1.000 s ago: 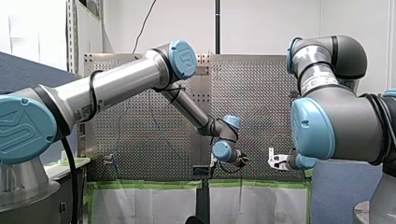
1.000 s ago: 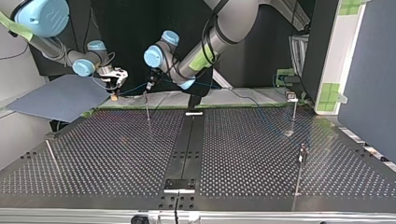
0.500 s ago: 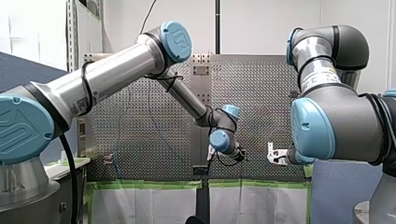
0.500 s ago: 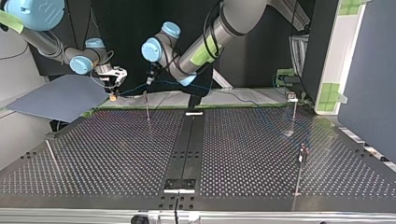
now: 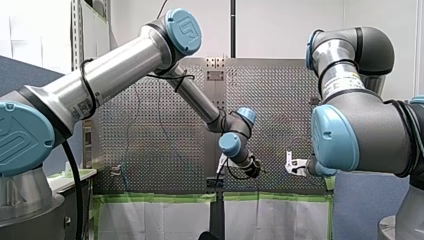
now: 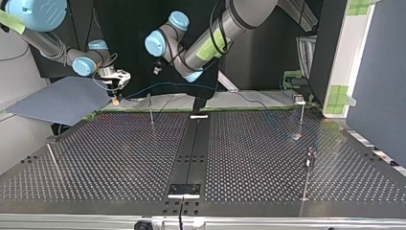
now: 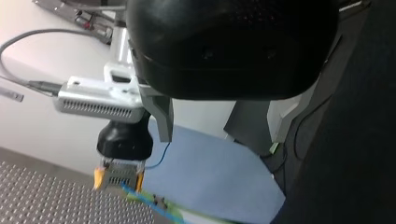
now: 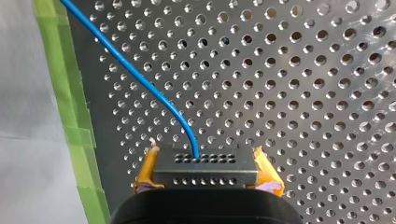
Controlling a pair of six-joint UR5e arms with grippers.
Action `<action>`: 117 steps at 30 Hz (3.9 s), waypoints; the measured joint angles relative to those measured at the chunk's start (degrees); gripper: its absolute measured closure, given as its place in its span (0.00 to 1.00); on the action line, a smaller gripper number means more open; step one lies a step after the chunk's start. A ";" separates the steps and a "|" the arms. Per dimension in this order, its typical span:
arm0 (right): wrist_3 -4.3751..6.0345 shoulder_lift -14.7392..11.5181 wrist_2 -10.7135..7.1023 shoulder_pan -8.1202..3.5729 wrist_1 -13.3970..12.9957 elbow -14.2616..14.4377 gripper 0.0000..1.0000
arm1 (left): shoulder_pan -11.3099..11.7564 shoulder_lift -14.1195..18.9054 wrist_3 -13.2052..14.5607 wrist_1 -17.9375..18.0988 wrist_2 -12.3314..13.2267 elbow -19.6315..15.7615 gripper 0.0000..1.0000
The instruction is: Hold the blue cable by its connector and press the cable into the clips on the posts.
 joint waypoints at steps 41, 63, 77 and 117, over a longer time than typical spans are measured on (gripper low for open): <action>2.91 0.13 -1.29 1.45 -2.65 -0.02 1.00 | 4.96 -12.63 -19.01 -20.80 4.47 20.27 0.00; 3.41 0.14 -1.29 1.85 -3.21 -0.07 1.00 | 5.83 -16.49 -17.57 -31.42 4.06 30.89 0.00; 3.61 0.13 -1.29 2.06 -3.26 -0.06 1.00 | 6.93 -16.50 -20.96 -38.39 2.21 37.87 0.00; 4.06 0.30 -1.02 2.20 -3.47 -0.06 1.00 | 4.60 -16.50 -18.35 -57.86 -2.22 41.70 0.00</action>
